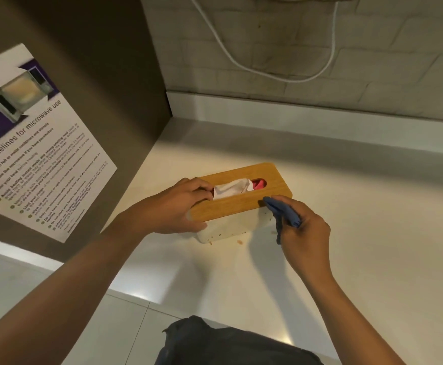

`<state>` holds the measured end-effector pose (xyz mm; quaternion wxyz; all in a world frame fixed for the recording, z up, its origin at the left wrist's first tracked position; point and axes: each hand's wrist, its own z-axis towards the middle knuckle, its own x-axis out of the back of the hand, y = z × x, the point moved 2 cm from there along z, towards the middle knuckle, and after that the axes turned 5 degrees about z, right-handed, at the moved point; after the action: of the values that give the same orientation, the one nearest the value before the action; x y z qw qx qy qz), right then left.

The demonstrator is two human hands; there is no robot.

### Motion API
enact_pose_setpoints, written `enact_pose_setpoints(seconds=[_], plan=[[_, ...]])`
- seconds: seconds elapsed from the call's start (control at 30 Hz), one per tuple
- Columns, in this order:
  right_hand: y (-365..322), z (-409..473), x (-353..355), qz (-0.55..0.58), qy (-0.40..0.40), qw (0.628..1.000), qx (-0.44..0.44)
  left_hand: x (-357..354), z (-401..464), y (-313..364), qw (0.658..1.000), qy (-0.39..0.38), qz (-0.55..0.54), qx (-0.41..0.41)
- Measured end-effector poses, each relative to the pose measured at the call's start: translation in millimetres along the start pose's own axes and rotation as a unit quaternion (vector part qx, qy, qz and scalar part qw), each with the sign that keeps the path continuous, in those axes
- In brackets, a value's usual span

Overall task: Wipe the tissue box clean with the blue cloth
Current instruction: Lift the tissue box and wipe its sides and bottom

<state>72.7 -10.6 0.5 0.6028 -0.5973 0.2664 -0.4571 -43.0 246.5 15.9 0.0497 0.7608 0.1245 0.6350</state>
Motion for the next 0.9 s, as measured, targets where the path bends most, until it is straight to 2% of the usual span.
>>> enact_pose_setpoints(seconds=[0.17, 0.37, 0.47, 0.6, 0.73, 0.83, 0.9], plan=[[-19, 13, -4, -0.083, 0.028, 0.991, 0.105, 14, 10, -4, 0.999, -0.028, -0.033, 0.023], [-44, 54, -25, -0.186, -0.009, 0.967, 0.171, 20, 16, -18, 0.976, 0.031, -0.213, 0.041], [-50, 77, -34, -0.211, -0.021, 0.960, 0.183, 14, 16, -20, 0.964, 0.055, -0.254, 0.062], [-47, 90, -44, -0.260, -0.037, 0.946, 0.191, 3, 11, -16, 0.957, 0.087, -0.267, 0.071], [-40, 83, -46, -0.275, -0.033, 0.941, 0.195, -9, 5, -6, 0.964, 0.121, -0.230, 0.062], [-38, 82, -45, -0.274, -0.035, 0.942, 0.190, -17, 2, 7, 0.958, 0.100, -0.262, 0.059], [-38, 83, -45, -0.275, -0.041, 0.942, 0.188, -18, 1, 13, 0.967, 0.095, -0.226, 0.066]])
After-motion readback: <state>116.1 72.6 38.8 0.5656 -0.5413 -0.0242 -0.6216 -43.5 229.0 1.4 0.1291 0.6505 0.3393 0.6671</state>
